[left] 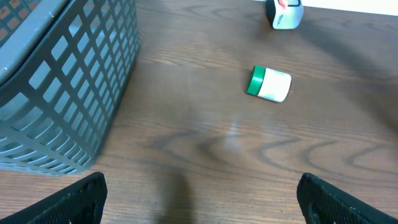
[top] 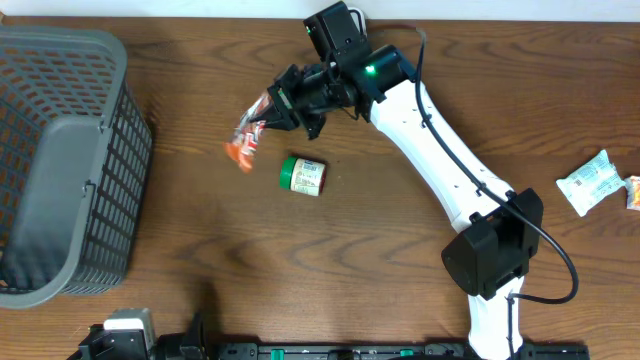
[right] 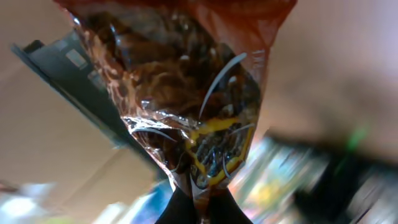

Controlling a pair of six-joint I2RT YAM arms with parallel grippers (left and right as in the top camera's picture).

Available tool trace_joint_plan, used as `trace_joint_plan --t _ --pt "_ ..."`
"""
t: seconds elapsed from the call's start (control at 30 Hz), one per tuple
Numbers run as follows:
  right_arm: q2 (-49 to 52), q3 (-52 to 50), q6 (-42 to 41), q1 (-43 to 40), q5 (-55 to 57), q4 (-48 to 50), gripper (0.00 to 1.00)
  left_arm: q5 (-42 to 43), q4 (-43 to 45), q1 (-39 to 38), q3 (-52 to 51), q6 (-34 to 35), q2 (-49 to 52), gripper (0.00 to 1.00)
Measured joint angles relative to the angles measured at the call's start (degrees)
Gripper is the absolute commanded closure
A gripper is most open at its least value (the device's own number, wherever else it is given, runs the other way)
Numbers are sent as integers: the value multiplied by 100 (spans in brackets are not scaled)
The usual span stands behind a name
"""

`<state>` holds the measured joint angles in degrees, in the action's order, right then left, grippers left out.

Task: Scan the item barcode
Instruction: 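Lower the TOP bar beside the green-capped bottle with the right gripper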

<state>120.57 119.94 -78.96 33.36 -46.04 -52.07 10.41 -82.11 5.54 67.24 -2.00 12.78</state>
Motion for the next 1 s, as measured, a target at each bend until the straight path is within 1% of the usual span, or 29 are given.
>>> trace_joint_plan --t 0.03,0.13,0.23,0.27,0.33,0.43,0.5,0.57,0.73,0.83,0.9,1.0 --pt "0 0 616 0 216 -4 99 0 2 0 0 0 0 2" --pt "0 0 1998 0 590 -166 98 0 2 0 0 0 0 2" --pt "0 2 3449 0 1119 -678 98 0 2 0 0 0 0 2" --pt "0 0 3810 0 1353 -857 99 0 2 0 0 0 0 2" --pt "0 -15 4533 11 2238 -1185 99 0 2 0 0 0 0 2" --pt "0 -181 5139 35 3637 -1458 99 0 2 0 0 0 0 2" --pt "0 -413 5372 42 4234 -1676 99 0 0 0 0 0 0 2" --pt "0 -660 5515 42 4424 -1875 99 0 0 0 0 2 0 2" --pt "0 -1182 5495 66 3877 -1742 99 0 2 0 0 0 0 2" --pt "0 -1434 5235 122 3556 -1532 99 0 0 0 0 2 0 2" --pt "0 -1578 4887 168 3412 -1344 99 0 0 0 0 2 0 2" --pt "0 -1792 4116 278 3311 -1016 99 0 2 0 0 0 0 2"
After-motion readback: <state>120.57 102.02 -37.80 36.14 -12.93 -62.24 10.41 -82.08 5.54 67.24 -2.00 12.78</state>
